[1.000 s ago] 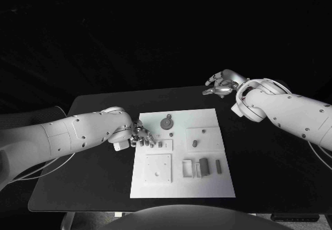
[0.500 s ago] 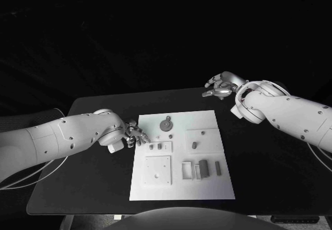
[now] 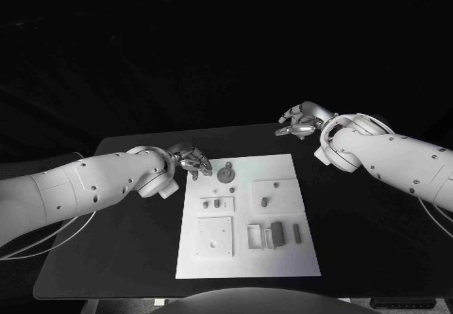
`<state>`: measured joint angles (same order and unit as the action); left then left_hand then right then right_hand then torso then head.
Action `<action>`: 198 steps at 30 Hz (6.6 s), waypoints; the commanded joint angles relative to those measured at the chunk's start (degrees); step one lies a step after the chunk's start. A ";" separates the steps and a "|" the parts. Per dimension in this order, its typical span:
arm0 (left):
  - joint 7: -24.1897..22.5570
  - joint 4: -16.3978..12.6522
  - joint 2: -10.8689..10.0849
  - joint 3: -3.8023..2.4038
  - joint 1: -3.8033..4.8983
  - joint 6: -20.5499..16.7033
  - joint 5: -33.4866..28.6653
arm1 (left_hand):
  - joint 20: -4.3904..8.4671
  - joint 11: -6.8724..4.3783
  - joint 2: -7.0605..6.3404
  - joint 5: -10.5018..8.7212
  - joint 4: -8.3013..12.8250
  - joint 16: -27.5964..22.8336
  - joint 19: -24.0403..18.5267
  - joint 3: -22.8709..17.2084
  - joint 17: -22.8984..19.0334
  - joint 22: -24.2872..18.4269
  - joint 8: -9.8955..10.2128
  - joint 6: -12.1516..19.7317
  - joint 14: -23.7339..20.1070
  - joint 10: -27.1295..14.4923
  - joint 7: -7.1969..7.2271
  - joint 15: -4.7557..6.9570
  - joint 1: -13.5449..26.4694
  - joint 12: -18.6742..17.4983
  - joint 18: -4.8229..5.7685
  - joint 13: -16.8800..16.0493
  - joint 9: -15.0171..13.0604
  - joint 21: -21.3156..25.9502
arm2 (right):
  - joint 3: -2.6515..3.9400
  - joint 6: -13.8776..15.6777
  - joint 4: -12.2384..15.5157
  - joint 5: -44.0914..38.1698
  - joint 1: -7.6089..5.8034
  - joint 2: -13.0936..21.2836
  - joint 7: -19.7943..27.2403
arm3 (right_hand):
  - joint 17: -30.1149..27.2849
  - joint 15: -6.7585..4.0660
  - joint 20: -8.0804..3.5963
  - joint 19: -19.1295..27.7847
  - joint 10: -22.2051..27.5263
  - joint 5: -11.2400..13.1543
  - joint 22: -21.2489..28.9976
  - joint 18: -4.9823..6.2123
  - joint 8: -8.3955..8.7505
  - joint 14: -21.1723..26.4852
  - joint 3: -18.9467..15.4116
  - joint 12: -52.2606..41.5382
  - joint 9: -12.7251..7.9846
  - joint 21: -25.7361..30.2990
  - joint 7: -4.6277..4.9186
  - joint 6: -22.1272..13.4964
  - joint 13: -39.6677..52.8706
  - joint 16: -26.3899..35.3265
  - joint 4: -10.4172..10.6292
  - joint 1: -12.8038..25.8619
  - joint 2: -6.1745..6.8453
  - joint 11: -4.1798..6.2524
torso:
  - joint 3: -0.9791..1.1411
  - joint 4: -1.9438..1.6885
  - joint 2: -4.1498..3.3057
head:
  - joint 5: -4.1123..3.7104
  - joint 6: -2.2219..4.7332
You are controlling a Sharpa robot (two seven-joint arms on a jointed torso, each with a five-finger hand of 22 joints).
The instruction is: Assemble the parts on the task board
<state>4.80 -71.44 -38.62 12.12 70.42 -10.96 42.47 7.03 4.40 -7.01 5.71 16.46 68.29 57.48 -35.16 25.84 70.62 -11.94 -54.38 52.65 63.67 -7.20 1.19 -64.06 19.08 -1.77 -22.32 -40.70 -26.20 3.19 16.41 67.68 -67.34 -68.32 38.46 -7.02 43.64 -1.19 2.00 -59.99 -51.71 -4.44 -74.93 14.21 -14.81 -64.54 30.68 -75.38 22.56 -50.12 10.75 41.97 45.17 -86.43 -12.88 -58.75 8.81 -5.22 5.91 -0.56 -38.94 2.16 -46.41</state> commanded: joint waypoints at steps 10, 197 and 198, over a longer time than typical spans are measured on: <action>-9.35 -0.10 5.10 1.43 0.01 -5.08 36.60 | 0.89 -0.29 -1.42 -0.68 -0.23 3.23 7.84 1.14 1.66 2.42 2.93 4.03 7.88 -1.60 1.53 1.02 -2.77 -8.92 -2.97 4.18 4.08 -3.72 | 0.01 -0.42 -0.12 -0.36 0.20 -0.40 0.64 | -0.08 0.19 -0.50 0.00 0.48 -0.19 -1.02 0.79 -0.31 0.36 0.04 -0.15 -0.06 0.35 0.94 0.01 -0.08 -0.21 0.28 0.60 -0.07 0.02 | 0.07 0.10 -0.06 | 0.05 0.22; -11.46 3.72 3.25 1.38 -4.51 -6.47 40.58 | 1.76 -1.65 0.55 0.60 -0.71 8.05 17.82 -2.92 3.43 5.45 -2.15 -6.26 19.38 10.73 0.61 2.53 -4.53 -13.36 -7.00 7.40 8.70 -10.56 | 0.02 -0.33 0.59 -0.32 0.35 0.02 0.64 | -0.17 0.16 -0.54 -0.12 0.46 -0.19 -1.01 0.79 -0.42 0.28 -0.06 -0.37 -0.13 0.35 0.92 -0.04 -0.35 -0.28 0.36 0.81 -0.23 0.04 | 0.09 0.10 -0.02 | -0.41 -1.12; -11.46 3.71 3.30 1.38 -4.57 -6.51 40.66 | 1.77 -1.65 0.55 0.60 -0.71 8.05 17.82 -2.93 3.43 5.45 -2.15 -6.24 19.38 10.73 0.61 2.53 -4.54 -13.37 -6.99 7.40 8.71 -10.56 | 0.02 -0.31 0.59 -0.32 0.36 0.03 0.64 | -0.17 0.16 -0.54 -0.12 0.46 -0.19 -1.01 0.79 -0.42 0.28 -0.06 -0.37 -0.13 0.35 0.92 -0.04 -0.35 -0.28 0.36 0.81 -0.23 0.04 | 0.09 0.09 -0.02 | -0.41 -1.10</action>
<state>-6.14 -67.66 -35.46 13.53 65.88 -18.33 82.84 8.22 2.32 -6.36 5.93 15.81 76.55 75.32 -37.66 29.32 74.93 -13.93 -60.13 72.08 73.69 -6.60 3.26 -68.75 5.47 -1.96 -14.87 -31.94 -36.58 3.19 16.42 68.22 -67.33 -67.98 38.51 -6.91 43.53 -1.19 1.87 -60.08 -51.71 -4.44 -74.93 14.21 -15.08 -64.55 30.68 -75.61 22.49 -50.12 10.76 41.95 44.89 -86.42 -12.88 -58.53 8.59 -5.22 5.98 -0.48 -38.96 1.75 -47.54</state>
